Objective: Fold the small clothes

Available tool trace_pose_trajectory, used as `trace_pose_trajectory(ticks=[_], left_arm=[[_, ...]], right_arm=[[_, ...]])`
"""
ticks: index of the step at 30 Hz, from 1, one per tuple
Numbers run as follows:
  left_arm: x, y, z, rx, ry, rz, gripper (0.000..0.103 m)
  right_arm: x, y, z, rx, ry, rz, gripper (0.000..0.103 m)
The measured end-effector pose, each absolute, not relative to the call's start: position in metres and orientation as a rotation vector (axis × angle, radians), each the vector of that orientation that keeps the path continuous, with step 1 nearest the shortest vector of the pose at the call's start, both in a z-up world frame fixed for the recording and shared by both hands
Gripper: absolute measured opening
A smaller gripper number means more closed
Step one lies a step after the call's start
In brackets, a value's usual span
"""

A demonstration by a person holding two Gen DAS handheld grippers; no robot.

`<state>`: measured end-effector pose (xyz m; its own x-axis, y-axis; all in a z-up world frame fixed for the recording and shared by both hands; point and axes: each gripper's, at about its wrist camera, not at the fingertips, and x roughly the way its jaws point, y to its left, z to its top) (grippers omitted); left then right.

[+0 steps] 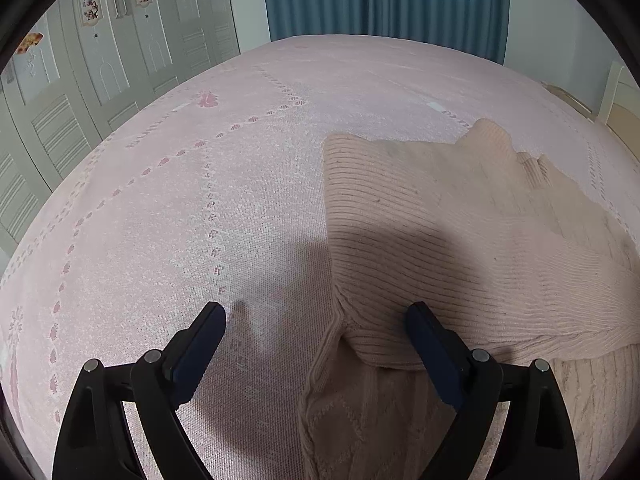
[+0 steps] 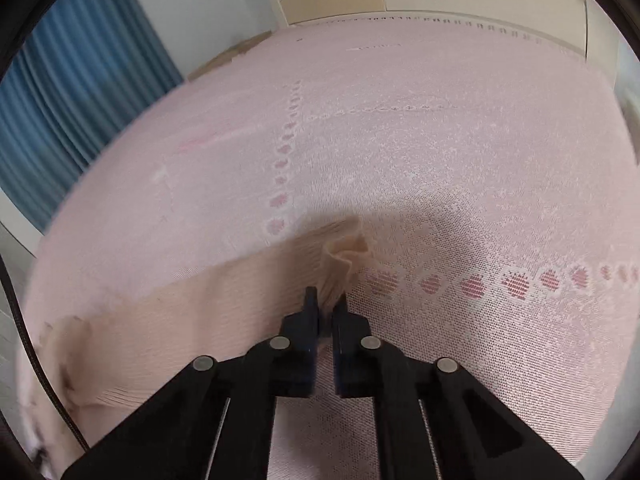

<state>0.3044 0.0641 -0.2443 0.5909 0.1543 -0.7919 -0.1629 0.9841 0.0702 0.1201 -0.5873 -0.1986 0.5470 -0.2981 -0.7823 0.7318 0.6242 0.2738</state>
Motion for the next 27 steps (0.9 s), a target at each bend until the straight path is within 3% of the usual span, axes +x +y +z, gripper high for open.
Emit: trace_pose_trajectory(ticks=[6,16,27], left_arm=[[0.299,0.067,-0.236,-0.026,0.898,0.171,0.091],[0.288,0.096,-0.224,-0.101,0.909,0.134,0.091],[0.269,0.189,-0.221,-0.305,0.898,0.181,0.091]], right_arm=[[0.131,-0.543,-0.131,0.453,0.645,-0.673,0.005],[0.211,-0.384,-0.023,0.154,0.562,-0.484,0.005],[0.297,-0.151,-0.015,-0.003,0.596,-0.145,0.005]])
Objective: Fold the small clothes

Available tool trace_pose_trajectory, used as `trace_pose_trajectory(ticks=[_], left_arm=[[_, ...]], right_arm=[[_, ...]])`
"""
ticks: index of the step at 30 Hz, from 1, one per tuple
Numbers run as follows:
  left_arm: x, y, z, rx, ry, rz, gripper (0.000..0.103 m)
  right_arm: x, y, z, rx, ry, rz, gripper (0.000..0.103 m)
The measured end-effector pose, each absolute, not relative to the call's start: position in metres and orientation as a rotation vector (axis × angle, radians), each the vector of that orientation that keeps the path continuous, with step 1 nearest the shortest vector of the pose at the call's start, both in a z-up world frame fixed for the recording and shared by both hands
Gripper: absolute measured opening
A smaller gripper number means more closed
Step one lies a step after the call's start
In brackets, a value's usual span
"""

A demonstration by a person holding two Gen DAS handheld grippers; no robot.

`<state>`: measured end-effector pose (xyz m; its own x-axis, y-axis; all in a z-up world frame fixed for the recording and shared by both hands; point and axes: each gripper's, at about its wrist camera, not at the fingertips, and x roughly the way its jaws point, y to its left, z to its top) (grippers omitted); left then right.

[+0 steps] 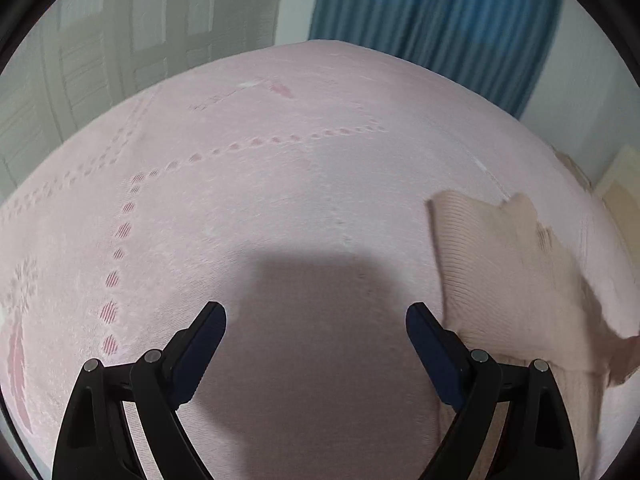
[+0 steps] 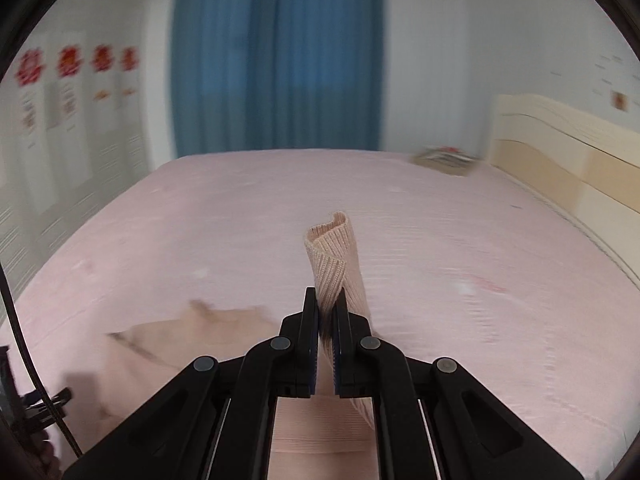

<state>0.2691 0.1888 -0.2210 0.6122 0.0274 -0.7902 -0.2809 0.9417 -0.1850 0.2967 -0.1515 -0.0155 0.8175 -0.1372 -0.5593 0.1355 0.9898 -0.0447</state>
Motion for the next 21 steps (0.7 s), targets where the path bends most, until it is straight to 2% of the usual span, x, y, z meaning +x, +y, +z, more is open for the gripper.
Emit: trace_pose_trajectory(ticks=[4,7,12,13,15,16,17,21], left_arm=[[0.265,0.211,-0.227,-0.373,0.901,0.186,0.091],[0.264,0.217,-0.227,-0.344,0.891,0.210,0.091],[0.267,0.220,-0.225,-0.351,0.877,0.207,0.091],[0.268,0.219,-0.224,-0.350,0.876,0.206,0.091],[0.270,0.215,-0.223,-0.341,0.874,0.204,0.091],[0.271,0.212,-0.223,-0.333,0.873,0.197,0.091],[0.273,0.209,-0.222,-0.329,0.873,0.192,0.091],[0.278,0.189,-0.219,-0.314,0.875,0.146,0.091]], right_arm=[[0.325,-0.057,-0.046,-0.030,0.635,-0.004,0.005],[0.340,-0.009,-0.084,-0.026,0.734,0.059,0.005],[0.353,0.027,-0.148,-0.003,0.906,0.157,0.009],[0.353,0.030,-0.156,-0.007,0.925,0.184,0.012],[0.345,0.031,-0.164,-0.025,0.943,0.217,0.026],[0.343,0.027,-0.164,-0.034,0.936,0.220,0.038],[0.338,0.020,-0.160,-0.040,0.912,0.217,0.044],[0.331,-0.016,-0.143,-0.028,0.874,0.197,0.046]])
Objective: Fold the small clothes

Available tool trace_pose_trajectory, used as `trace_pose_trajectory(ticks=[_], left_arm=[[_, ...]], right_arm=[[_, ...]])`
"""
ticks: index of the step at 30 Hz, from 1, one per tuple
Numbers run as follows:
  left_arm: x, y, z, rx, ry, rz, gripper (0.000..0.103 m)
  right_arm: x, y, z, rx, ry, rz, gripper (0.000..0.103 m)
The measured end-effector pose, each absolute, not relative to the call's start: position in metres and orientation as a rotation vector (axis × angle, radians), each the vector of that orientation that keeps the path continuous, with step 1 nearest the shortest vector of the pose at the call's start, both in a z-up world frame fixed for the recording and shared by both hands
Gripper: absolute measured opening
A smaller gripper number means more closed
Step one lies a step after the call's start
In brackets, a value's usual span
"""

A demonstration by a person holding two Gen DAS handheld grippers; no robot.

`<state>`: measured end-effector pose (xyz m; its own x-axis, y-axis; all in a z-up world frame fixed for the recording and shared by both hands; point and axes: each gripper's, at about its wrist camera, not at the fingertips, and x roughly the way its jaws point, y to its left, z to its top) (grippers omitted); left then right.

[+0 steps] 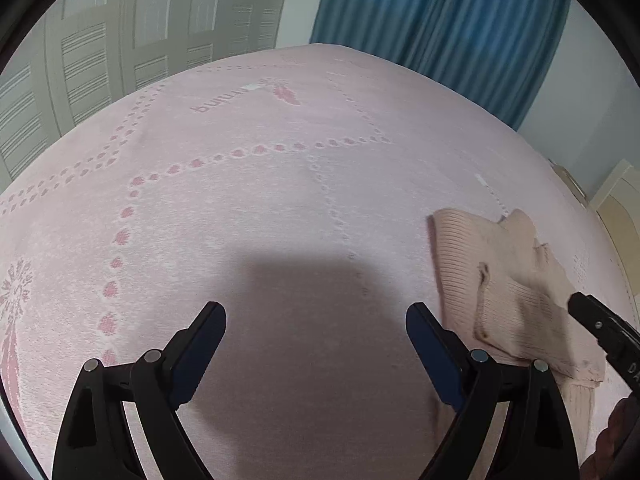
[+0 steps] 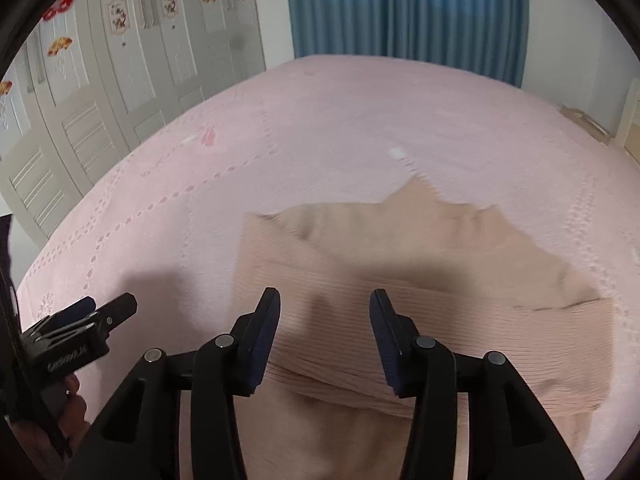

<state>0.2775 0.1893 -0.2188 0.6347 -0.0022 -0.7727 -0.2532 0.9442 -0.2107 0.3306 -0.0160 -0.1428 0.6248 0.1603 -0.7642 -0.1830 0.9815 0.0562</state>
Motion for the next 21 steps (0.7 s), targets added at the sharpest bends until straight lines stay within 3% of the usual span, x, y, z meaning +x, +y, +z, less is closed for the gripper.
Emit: trace_pose_trajectory(ticks=[4,14,19,21], left_arm=[[0.282,0.163,-0.212,-0.314,0.871,0.078,0.090],[0.291,0.092,-0.208,-0.261,0.850,-0.028,0.085],[0.284,0.077,-0.204,-0.199,0.806,-0.040,0.079],[0.284,0.077,-0.205,-0.199,0.810,-0.045,0.072]], right_arm=[[0.311,-0.083,-0.132,-0.032,0.847,0.108,0.052],[0.271,-0.225,-0.157,0.072,0.858,-0.076,0.053],[0.259,-0.262,-0.179,0.181,0.874,-0.086,0.053],[0.261,-0.266,-0.186,0.196,0.907,-0.077,0.053]])
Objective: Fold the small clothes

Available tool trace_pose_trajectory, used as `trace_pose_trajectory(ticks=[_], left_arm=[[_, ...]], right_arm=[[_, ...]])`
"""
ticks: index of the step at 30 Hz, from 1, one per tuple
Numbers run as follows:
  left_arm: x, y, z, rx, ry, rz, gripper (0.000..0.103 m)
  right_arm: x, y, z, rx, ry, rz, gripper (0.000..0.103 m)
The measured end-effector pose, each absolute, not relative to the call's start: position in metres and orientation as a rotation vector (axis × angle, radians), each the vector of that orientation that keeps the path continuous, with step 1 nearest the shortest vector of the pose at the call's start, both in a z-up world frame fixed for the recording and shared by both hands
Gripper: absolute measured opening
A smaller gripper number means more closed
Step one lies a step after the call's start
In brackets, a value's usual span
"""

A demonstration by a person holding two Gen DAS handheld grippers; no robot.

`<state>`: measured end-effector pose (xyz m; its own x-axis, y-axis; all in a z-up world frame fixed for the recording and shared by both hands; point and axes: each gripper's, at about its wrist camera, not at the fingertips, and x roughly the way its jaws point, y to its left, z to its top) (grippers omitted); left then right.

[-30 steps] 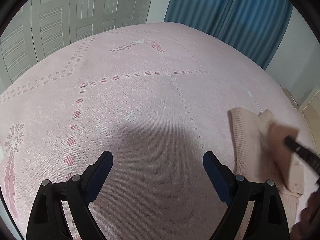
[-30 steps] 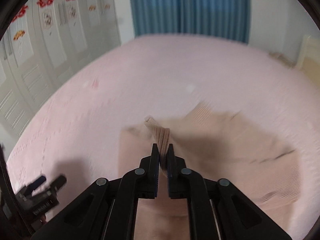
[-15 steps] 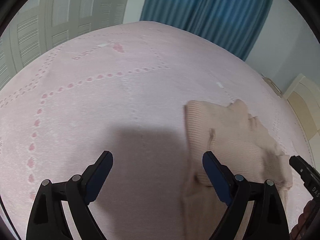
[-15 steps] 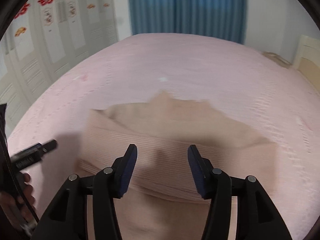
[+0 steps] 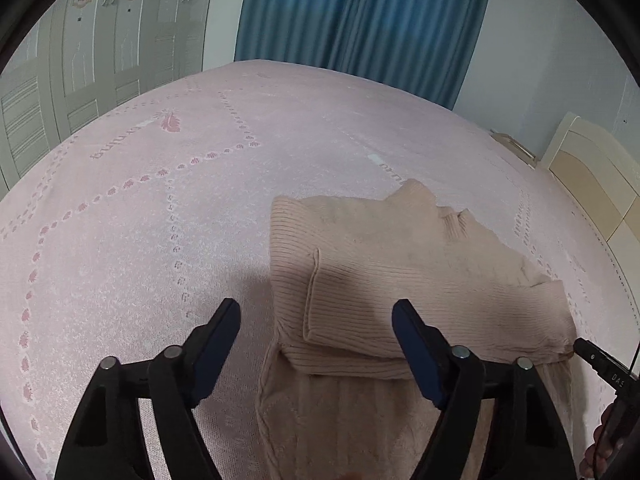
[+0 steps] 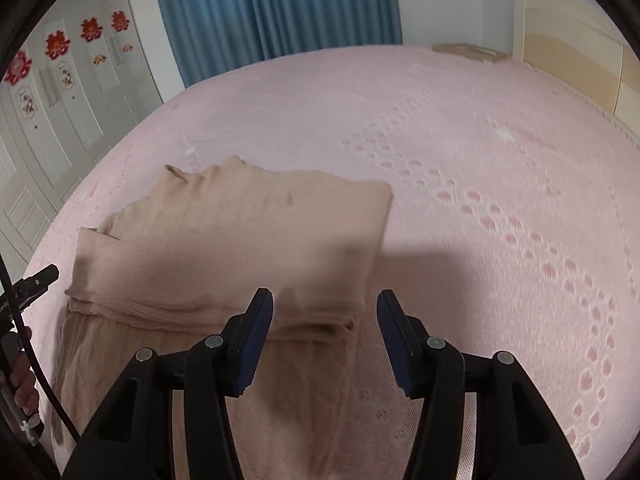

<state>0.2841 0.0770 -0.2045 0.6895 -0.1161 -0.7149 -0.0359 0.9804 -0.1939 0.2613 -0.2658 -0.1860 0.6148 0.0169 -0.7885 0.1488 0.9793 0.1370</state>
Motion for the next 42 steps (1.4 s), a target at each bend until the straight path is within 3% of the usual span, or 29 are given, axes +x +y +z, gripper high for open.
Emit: trace_pose_trajectory(ticks=[7,12,25,27,29,37,42], left_arm=[[0.293,0.086,-0.218,-0.283,0.878,-0.068,0.061],[0.297,0.082,-0.225,-0.285,0.898,-0.075,0.043],[0.300,0.059,-0.232,-0.159,0.906,-0.047,0.032],[0.300,0.059,-0.231,-0.149,0.896,-0.031,0.017],[0.299,0.059,-0.228,-0.130,0.874,-0.018,0.009],[0.287,0.062,-0.213,-0.124,0.798,-0.053,0.007],[0.284,0.067,-0.214,-0.138,0.811,-0.052,0.007]], right_arm=[[0.269,-0.261,-0.202,0.196,0.971,-0.051,0.053],[0.272,-0.255,-0.206,0.151,0.978,-0.069,0.053],[0.277,-0.263,-0.207,0.216,0.992,-0.050,0.053],[0.276,-0.263,-0.205,0.222,0.986,-0.042,0.053],[0.275,-0.263,-0.202,0.226,0.975,-0.031,0.053],[0.268,-0.262,-0.177,0.238,0.859,-0.006,0.053],[0.271,-0.263,-0.184,0.236,0.887,-0.037,0.053]])
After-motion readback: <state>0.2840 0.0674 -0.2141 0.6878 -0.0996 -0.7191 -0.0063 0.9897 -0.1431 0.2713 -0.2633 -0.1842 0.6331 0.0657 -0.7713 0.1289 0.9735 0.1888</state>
